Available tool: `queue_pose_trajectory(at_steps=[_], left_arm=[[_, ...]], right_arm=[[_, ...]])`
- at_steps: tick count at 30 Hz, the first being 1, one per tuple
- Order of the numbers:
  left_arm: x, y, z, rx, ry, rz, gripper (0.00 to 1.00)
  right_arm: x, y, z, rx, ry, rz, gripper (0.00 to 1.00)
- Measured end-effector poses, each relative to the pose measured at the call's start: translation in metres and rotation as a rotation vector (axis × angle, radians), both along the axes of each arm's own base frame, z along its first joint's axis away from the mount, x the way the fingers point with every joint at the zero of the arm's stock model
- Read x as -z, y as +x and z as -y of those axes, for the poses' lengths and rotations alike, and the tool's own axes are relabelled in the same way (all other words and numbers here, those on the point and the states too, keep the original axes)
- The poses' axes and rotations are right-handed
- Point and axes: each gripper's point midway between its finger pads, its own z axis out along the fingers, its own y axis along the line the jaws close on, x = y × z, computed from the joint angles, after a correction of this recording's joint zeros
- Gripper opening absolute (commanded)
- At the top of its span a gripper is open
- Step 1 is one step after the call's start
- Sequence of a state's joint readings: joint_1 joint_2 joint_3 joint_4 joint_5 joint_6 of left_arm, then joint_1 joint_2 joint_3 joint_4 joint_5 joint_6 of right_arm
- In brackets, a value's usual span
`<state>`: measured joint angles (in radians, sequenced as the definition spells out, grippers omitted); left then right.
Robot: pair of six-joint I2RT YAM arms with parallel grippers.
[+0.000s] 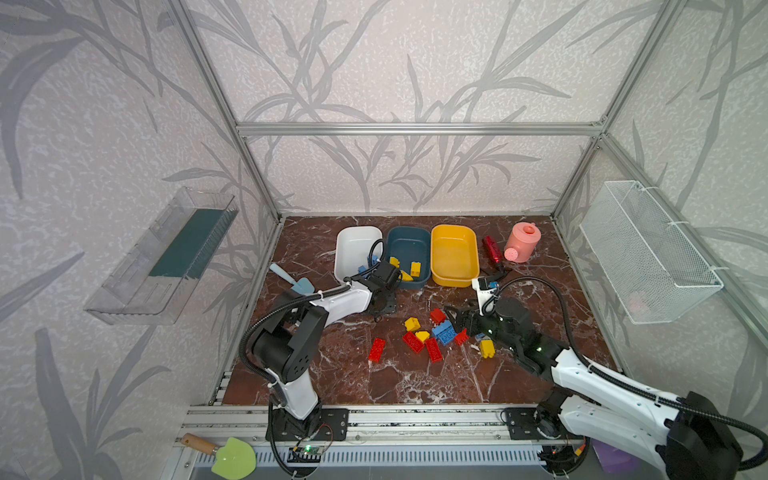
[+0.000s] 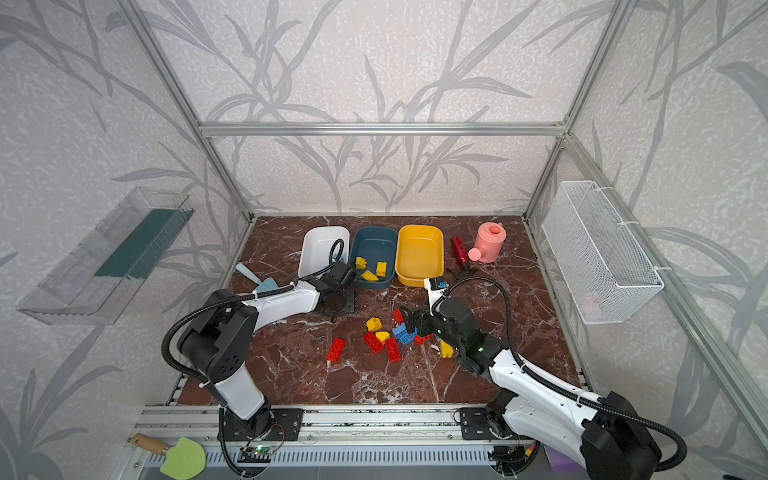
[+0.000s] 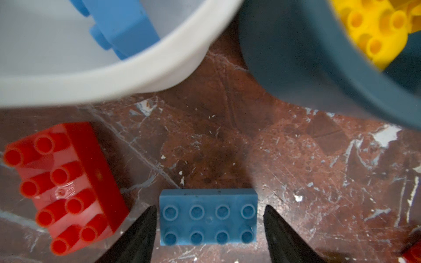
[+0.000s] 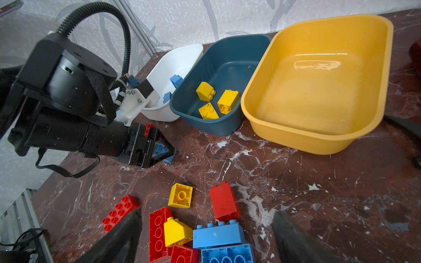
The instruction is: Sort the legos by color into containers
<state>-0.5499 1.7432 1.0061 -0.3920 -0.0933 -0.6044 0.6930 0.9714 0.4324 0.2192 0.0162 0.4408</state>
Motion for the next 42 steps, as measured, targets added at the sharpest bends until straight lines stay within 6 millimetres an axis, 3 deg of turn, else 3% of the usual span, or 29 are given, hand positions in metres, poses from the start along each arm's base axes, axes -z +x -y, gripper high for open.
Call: queue_pose_trajectory(at_steps=[9,16,24,29,33,36,42], left_arm=[[0.005,0.0,0.0,-0.005,0.004,-0.013,0.79],[0.006,0.0,0.0,-0.015,0.015,-0.01,0.63],[-0.001,-0.006,-0.005,-0.017,0.037,-0.013,0.62],[-0.037,-0.004,-0.008,-0.022,0.032,0.039,0.62],[-0.088,0.017,-0.007,-0.029,0.003,0.141,0.62],[-0.113,0.03,-0.01,-0.036,-0.011,0.188,0.62],[-0.145,0.055,-0.04,-0.099,-0.007,0.218,0.62]], right_arm=[[0.0,0.0,0.0,-0.003,0.001,-0.001,0.9],[-0.002,-0.001,0.0,-0.003,0.005,0.003,0.9],[-0.002,-0.001,-0.001,-0.009,0.007,0.002,0.9],[-0.002,-0.002,-0.001,-0.012,0.008,0.0,0.9],[-0.001,-0.002,-0.002,-0.015,0.009,-0.003,0.9],[-0.001,-0.002,-0.002,-0.014,0.009,-0.005,0.9],[0.002,-0.002,-0.002,-0.015,0.004,-0.013,0.9]])
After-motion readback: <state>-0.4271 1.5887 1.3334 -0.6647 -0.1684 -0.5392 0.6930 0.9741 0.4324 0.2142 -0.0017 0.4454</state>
